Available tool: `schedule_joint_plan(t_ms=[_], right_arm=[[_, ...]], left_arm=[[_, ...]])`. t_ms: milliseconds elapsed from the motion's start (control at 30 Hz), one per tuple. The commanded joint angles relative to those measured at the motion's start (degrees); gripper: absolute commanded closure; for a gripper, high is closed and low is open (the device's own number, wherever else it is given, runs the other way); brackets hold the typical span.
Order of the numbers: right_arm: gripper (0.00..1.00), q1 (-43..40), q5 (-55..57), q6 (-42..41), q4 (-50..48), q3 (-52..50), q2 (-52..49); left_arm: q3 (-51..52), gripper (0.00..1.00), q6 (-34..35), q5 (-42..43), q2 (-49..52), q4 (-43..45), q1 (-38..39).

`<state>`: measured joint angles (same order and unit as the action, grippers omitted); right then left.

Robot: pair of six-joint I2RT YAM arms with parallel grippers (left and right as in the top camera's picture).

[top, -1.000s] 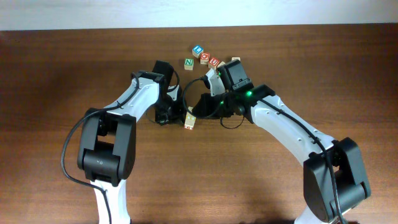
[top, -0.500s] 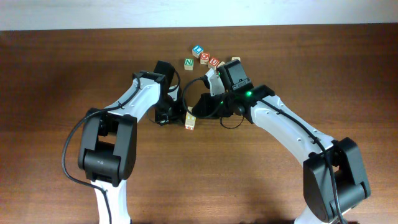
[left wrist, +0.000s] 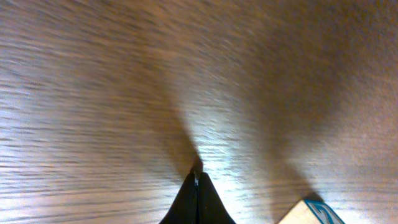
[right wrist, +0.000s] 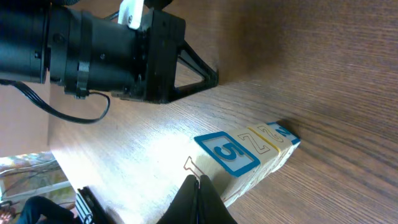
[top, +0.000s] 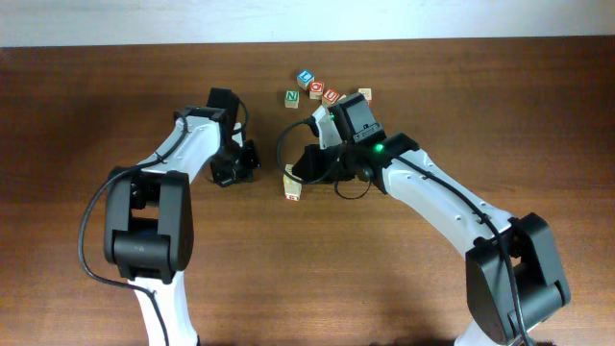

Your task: Rotate 4 blocks

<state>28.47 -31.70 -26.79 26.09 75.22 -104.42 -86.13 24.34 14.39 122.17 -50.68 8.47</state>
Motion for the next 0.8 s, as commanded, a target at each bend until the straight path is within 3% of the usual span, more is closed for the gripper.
schedule_joint_plan(t_ms=[0, 767], right_arm=[[0.96, 0.44, 4.20, 0.17, 0.42, -0.94, -1.81], [0.96, 0.39, 0.85, 0.44, 0.35, 1.57, -1.31]], left_arm=[[-0.17, 1.00, 0.70, -0.76, 0.13, 0.11, -0.87], [-0.17, 1.00, 0.70, -0.74, 0.13, -0.17, -0.92]])
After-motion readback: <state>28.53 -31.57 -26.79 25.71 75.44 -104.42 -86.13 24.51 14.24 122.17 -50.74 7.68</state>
